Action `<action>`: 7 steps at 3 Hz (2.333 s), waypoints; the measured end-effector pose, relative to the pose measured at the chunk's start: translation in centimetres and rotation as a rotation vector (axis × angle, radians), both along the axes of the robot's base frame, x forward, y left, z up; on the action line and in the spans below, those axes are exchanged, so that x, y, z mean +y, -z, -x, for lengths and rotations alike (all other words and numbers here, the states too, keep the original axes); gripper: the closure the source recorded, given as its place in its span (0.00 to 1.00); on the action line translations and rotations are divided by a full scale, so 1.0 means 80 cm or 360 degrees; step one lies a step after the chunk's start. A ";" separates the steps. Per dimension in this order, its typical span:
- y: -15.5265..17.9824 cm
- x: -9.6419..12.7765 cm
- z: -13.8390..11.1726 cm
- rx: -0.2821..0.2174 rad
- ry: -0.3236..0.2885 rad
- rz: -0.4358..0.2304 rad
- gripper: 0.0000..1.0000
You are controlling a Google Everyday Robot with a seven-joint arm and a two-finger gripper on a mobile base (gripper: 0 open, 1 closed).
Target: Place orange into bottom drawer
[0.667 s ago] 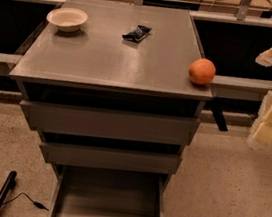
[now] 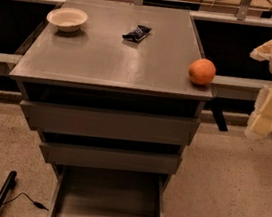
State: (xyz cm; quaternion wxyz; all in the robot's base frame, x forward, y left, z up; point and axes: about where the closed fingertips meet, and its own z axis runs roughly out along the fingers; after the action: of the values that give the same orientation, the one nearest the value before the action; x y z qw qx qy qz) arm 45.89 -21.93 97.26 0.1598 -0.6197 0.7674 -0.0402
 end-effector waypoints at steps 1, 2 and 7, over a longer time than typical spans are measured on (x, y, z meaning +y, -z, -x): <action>0.003 -0.011 -0.050 -0.0069 -0.0109 0.0021 0.00; 0.014 -0.008 -0.098 -0.0118 -0.0253 0.0061 0.00; 0.109 0.020 -0.252 -0.0052 -0.0646 0.0152 0.00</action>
Offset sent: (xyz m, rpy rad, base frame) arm 0.1292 -0.0023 -0.0260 -0.0770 -0.1010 0.2857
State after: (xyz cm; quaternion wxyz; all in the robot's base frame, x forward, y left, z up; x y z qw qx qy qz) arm 66.05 -20.36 88.55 0.1476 -0.7678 0.6212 -0.0535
